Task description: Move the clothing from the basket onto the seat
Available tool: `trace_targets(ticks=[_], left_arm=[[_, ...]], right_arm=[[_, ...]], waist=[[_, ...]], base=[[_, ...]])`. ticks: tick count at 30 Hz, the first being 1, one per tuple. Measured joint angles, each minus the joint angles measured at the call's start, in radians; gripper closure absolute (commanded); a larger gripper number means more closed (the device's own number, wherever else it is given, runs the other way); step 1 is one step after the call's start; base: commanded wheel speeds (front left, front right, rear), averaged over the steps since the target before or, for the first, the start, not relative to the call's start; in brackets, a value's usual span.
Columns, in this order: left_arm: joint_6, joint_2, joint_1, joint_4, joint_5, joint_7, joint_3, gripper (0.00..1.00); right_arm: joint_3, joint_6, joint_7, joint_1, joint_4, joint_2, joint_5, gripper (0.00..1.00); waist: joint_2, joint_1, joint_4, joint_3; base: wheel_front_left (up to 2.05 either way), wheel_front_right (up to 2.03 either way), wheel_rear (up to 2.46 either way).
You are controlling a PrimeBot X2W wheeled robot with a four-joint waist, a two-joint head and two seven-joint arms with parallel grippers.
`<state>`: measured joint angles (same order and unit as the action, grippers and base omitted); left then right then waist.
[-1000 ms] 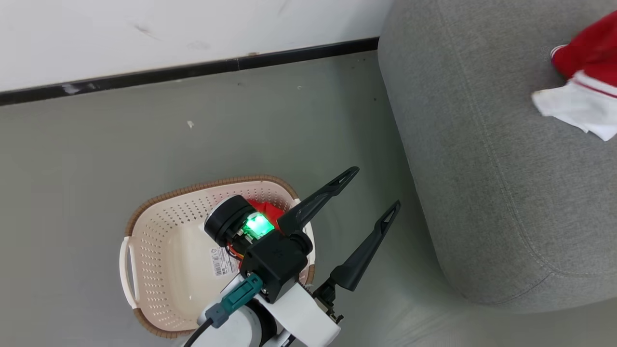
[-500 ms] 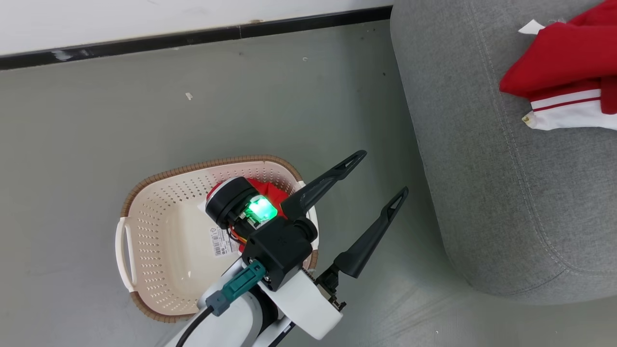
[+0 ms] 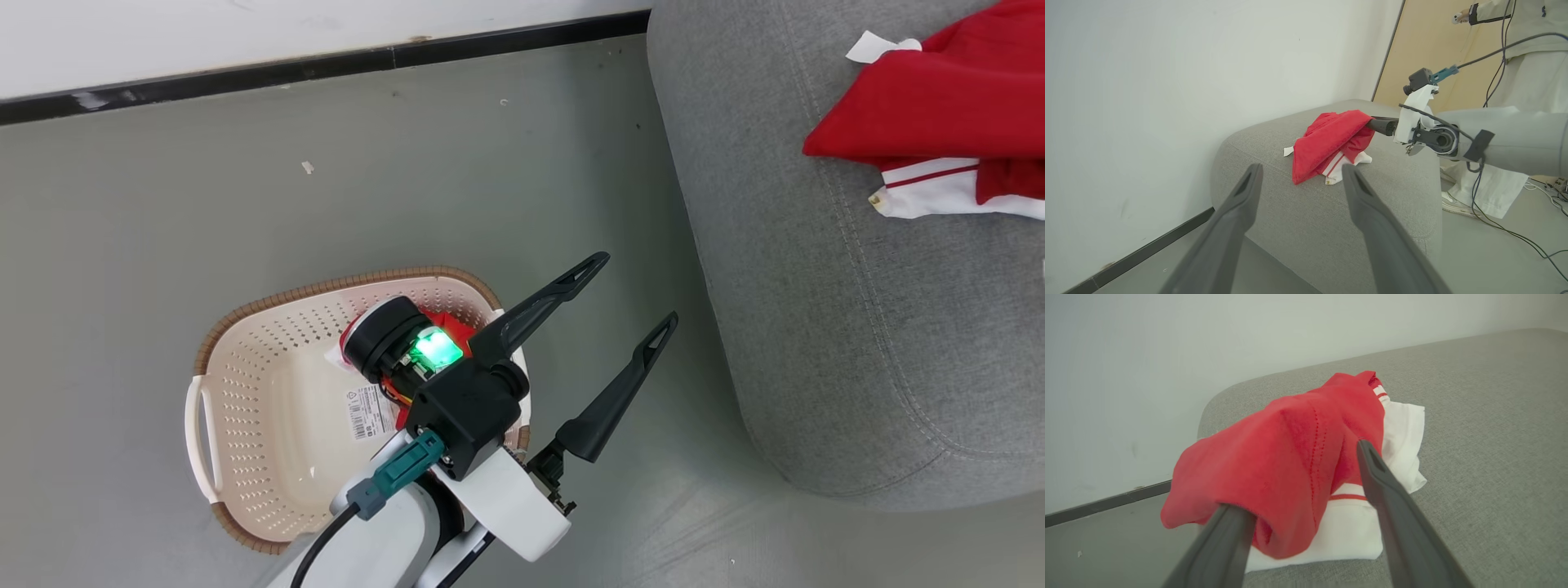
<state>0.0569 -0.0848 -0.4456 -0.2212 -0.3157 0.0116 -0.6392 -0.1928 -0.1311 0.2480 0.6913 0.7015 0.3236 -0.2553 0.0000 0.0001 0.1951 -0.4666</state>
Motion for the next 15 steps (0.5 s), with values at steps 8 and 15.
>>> trace_targets(ticks=[8, 15], left_arm=[[0.008, 0.0, 0.0, 0.018, -0.008, 0.014, 0.0, 0.0], [0.008, -0.004, 0.0, 0.029, -0.009, 0.016, 0.007, 0.0]], right_arm=[[-0.001, 0.0, 0.002, -0.073, -0.026, -0.004, 0.0, 0.0], [0.0, 0.0, 0.002, -0.167, -0.112, -0.023, 0.0, 0.0]], waist=[[0.0, 0.0, 0.02, 0.019], [0.0, 0.0, 0.045, 0.034]], base=[[0.0, 0.0, 0.0], [0.0, 0.0, 0.0]])
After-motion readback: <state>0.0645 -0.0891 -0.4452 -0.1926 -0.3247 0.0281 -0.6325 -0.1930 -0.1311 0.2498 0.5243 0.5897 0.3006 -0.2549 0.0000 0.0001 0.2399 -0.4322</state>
